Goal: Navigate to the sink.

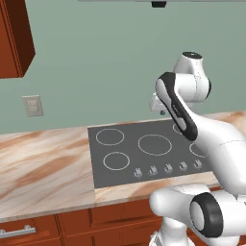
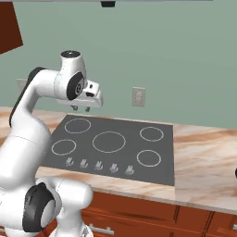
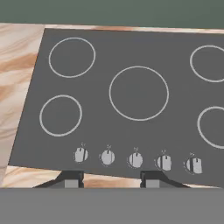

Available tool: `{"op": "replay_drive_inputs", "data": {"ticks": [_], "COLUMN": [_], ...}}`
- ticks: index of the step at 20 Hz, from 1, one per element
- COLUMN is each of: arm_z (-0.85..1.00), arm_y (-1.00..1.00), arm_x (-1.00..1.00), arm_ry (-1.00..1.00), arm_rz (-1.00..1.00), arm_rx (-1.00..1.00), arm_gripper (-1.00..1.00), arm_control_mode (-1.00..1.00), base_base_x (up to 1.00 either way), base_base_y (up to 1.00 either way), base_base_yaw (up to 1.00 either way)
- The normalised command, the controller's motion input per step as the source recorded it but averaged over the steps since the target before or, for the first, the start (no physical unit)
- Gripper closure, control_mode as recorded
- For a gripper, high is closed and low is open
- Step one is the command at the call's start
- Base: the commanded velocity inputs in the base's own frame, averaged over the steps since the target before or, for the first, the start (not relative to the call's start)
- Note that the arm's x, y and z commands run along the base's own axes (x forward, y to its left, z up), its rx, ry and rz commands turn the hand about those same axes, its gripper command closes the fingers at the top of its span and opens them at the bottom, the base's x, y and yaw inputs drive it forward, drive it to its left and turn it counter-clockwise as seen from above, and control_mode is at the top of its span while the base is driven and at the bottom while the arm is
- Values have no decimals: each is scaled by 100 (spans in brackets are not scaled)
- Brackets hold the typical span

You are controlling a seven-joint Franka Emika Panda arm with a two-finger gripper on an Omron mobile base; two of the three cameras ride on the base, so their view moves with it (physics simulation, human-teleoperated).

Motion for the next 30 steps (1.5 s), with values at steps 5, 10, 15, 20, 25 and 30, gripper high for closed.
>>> {"op": "replay_drive_inputs", "data": {"ticks": [5,10,15,20,25,30], "arm_z": [0,0,13,21,0,0], "arm_y": [8,0,-3,-4,0,0], "arm_x": [-69,-100,-92,-61,0,0], "arm_ry": [-13,-22,-19,-16,0,0], "arm_rz": [1,0,-3,-5,0,0], "arm_rx": [-3,-10,-3,10,0,0], "arm_gripper": [-100,-100,-100,-100,-100,-100], "arm_control_mode": [-100,-100,-100,-100,100,100], "base_base_x": [0,0,0,0,-92,-29], "base_base_y": [0,0,0,0,-34,1], "base_base_yaw": [0,0,0,0,-26,-87]}}
